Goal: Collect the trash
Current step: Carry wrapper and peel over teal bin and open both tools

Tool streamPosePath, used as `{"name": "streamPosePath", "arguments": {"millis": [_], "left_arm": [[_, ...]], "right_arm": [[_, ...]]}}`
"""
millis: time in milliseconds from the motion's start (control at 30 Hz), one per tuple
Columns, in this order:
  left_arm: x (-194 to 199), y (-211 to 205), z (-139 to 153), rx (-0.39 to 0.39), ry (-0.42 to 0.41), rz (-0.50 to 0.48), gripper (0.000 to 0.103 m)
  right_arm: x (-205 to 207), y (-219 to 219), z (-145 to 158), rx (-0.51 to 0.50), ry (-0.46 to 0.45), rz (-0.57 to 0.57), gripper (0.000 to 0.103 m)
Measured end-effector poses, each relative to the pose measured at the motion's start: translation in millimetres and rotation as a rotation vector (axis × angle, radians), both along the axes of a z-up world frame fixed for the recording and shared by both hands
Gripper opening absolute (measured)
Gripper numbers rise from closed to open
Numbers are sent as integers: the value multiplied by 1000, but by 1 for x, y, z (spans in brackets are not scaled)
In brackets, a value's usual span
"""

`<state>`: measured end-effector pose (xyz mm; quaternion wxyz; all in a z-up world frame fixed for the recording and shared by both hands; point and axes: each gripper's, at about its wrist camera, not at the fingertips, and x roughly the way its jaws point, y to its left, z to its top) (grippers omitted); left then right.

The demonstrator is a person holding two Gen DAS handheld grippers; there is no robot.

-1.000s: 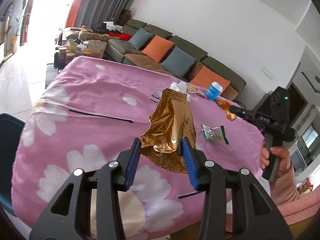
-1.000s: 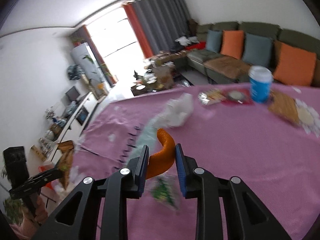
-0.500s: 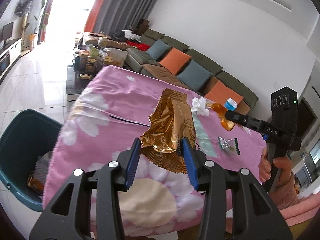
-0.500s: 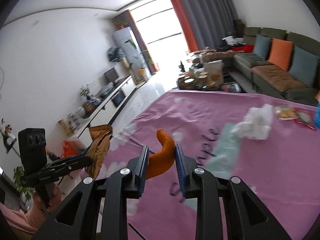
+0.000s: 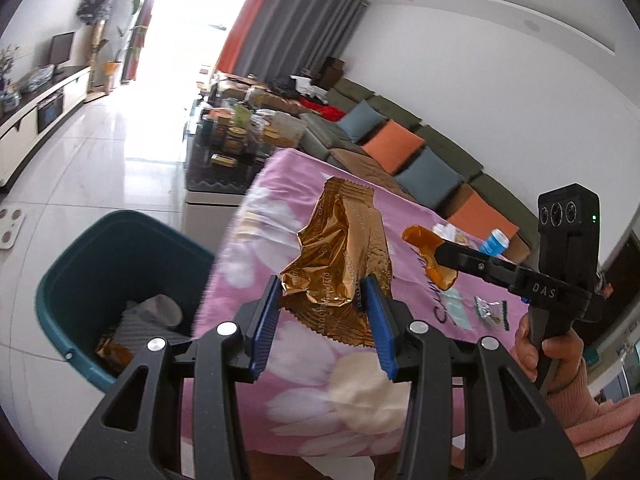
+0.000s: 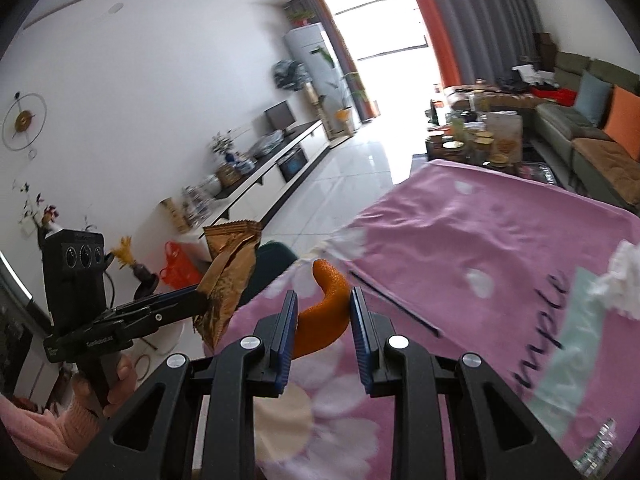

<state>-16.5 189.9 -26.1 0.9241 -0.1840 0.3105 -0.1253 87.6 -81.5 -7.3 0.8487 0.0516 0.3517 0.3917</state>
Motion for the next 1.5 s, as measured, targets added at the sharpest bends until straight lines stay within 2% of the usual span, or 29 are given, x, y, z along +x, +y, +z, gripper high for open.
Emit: {"name": "streamPosePath", "arguments": {"millis": [233,667,1133,1500], "left_arm": [[-13,35,-2,-18,10,91,42],[-16,90,-25,-33,69,233,42],[-12,119,-55,-33,148,320,42],[6,127,-78,-24,217,370,43]], "right_arm": [[5,42,-1,-15,-1,82,25],[16,114,-10,-39,25,198,25],[38,177,-33,-73,114,263,25],[46,210,-57,-139,157,261,27]]}}
